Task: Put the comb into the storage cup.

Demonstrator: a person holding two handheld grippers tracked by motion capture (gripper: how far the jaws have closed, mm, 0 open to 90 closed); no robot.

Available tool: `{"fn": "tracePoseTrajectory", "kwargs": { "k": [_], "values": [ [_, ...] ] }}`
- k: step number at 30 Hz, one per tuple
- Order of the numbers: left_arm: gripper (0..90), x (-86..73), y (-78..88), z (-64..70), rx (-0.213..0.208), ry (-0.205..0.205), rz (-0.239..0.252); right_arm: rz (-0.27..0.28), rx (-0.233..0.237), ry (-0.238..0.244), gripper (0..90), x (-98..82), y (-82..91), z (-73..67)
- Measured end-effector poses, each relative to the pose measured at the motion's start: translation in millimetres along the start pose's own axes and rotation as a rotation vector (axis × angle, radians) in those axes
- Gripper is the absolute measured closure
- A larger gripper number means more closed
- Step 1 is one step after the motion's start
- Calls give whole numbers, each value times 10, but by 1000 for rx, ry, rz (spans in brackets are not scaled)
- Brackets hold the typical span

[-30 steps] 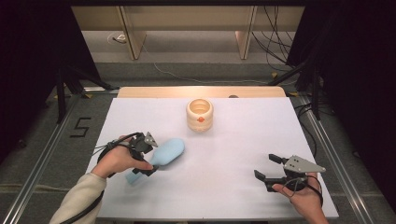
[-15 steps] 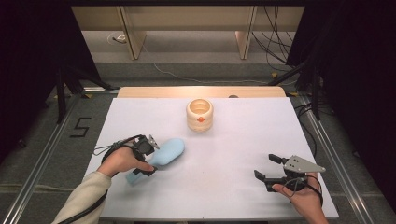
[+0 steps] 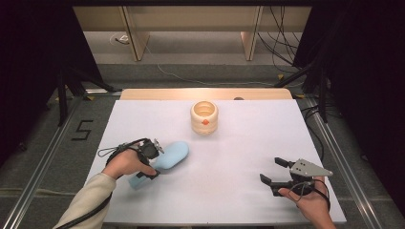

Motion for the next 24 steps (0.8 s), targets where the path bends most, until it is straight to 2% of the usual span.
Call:
{"fn": "tracePoseTrajectory", "kwargs": {
  "k": [16, 24],
  "values": [
    [367, 29, -42, -17, -5, 1, -20, -1, 0, 0, 160, -3, -1, 1],
    [402, 37, -77, -25, -19, 29, -23, -4, 1, 0, 160, -6, -3, 1]
  ]
}}
Point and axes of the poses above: each handheld gripper's, and its own axes: y roughly backward along the jaws, x roughly out of its top, z roughly to its right, the point moved 8 cm from there along -y, roughly forward along the jaws, and after that the axes turned 1 degree about -x, right-handed, at the moved point
